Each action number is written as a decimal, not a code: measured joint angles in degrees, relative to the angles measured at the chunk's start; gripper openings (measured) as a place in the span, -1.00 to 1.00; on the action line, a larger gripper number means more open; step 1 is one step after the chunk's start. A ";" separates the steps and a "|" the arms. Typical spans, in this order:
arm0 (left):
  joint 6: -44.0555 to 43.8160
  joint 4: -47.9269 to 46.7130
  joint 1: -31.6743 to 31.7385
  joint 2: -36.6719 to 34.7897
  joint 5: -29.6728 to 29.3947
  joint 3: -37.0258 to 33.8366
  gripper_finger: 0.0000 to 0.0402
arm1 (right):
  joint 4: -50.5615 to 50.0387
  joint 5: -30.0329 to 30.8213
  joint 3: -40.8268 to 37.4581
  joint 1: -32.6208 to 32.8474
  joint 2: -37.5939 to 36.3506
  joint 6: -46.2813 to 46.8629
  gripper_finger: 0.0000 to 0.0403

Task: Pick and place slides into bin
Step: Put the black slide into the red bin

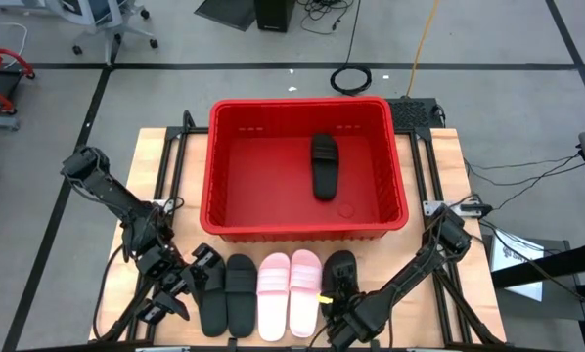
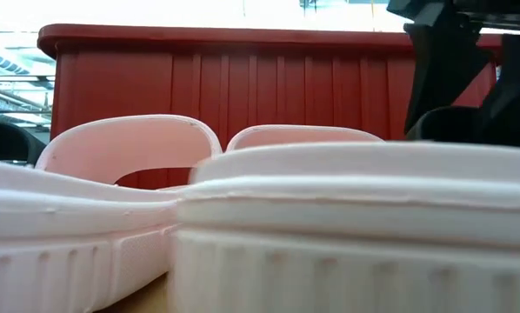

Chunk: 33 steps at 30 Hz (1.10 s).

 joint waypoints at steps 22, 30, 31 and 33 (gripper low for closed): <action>0.13 -0.02 0.00 0.00 -0.05 -0.02 -0.27 | -1.45 0.05 -0.62 -0.89 -0.15 3.81 -0.97; 0.11 -0.02 -0.02 0.00 -0.05 -0.02 -0.27 | -1.43 -1.39 -0.60 -0.89 -0.15 3.85 -0.98; 0.11 -0.02 0.00 0.00 -0.05 -0.02 -0.27 | -1.57 -1.60 -0.58 -0.89 -0.15 4.08 -0.98; 0.11 -0.02 0.00 0.00 -0.05 -0.02 -0.27 | -2.39 -1.56 -0.58 -0.89 -0.15 4.93 -0.98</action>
